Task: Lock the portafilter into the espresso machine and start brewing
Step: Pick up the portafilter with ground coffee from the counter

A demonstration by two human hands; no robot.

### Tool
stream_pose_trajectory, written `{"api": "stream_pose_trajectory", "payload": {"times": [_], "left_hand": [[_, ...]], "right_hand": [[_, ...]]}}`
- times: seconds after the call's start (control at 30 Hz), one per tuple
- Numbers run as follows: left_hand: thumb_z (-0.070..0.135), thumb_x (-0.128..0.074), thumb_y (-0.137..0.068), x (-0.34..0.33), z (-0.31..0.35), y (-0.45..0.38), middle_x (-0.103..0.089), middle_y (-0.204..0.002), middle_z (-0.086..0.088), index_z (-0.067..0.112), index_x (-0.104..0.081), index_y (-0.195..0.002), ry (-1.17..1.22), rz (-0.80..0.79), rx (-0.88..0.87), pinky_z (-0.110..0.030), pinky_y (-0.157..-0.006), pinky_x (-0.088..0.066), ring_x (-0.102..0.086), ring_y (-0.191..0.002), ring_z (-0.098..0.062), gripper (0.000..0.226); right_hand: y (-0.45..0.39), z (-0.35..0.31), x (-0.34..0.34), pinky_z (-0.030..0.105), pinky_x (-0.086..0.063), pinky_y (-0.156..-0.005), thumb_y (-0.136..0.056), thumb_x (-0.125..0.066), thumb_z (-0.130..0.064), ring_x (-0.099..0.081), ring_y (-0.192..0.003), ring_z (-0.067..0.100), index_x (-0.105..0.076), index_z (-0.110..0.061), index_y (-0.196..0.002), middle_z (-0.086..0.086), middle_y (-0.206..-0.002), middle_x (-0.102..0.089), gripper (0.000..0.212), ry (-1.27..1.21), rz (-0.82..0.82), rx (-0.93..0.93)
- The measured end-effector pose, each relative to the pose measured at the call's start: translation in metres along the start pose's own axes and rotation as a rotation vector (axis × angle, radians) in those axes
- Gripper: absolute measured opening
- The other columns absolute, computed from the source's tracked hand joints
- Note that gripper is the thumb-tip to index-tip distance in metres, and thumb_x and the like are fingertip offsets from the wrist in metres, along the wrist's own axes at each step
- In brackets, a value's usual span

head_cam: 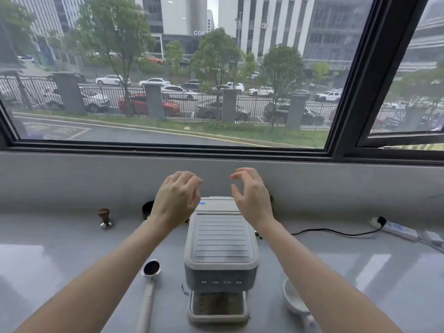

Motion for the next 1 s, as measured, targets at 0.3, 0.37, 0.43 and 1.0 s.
{"api": "stream_pose_trajectory", "payload": {"times": [0.3, 0.37, 0.43, 1.0], "left_hand": [[0.021, -0.041, -0.082, -0.057, -0.005, 0.079, -0.06, -0.11, -0.003, 0.013, -0.058, -0.105, 0.081, -0.159, 0.11, -0.036, -0.083, -0.05, -0.054, -0.099, -0.023, 0.029], [0.026, -0.039, -0.085, -0.067, -0.004, 0.093, -0.058, -0.114, -0.003, 0.013, -0.056, -0.107, 0.106, -0.234, 0.129, -0.037, -0.085, -0.05, -0.053, -0.102, -0.023, 0.031], [0.031, -0.035, -0.087, -0.075, -0.002, 0.103, -0.056, -0.117, -0.005, 0.014, -0.055, -0.108, 0.132, -0.297, 0.152, -0.039, -0.086, -0.05, -0.052, -0.104, -0.025, 0.033], [0.018, -0.046, -0.089, -0.128, -0.063, 0.25, -0.049, -0.117, -0.017, 0.005, -0.047, -0.12, 0.183, -0.467, 1.008, -0.048, -0.084, -0.046, -0.05, -0.106, -0.038, 0.034]], "right_hand": [[0.069, 0.053, -0.049, 0.026, -0.043, -0.088, -0.088, -0.049, -0.011, -0.051, -0.116, 0.017, -0.063, -0.013, -0.103, -0.001, -0.119, -0.058, 0.021, 0.036, -0.19, -0.228], [0.078, 0.06, -0.051, 0.027, -0.043, -0.087, -0.089, -0.048, -0.012, -0.051, -0.114, 0.019, -0.063, -0.011, -0.103, 0.001, -0.119, -0.059, 0.021, 0.062, -0.205, -0.261], [0.084, 0.063, -0.052, 0.026, -0.042, -0.088, -0.09, -0.047, -0.014, -0.05, -0.116, 0.02, -0.064, -0.01, -0.103, 0.001, -0.122, -0.058, 0.022, 0.092, -0.218, -0.258], [0.098, 0.069, -0.06, 0.027, -0.032, -0.103, -0.096, -0.044, -0.024, -0.032, -0.138, 0.017, -0.055, -0.019, -0.125, 0.0, -0.154, -0.029, 0.031, -0.014, -0.267, -0.368]]}}
Point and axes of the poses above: each hand's wrist, its own y-axis away from the middle knuckle, its own x-axis out of the back of the hand, z = x × y, the point moved 4 cm from there along -y, towards the middle knuckle
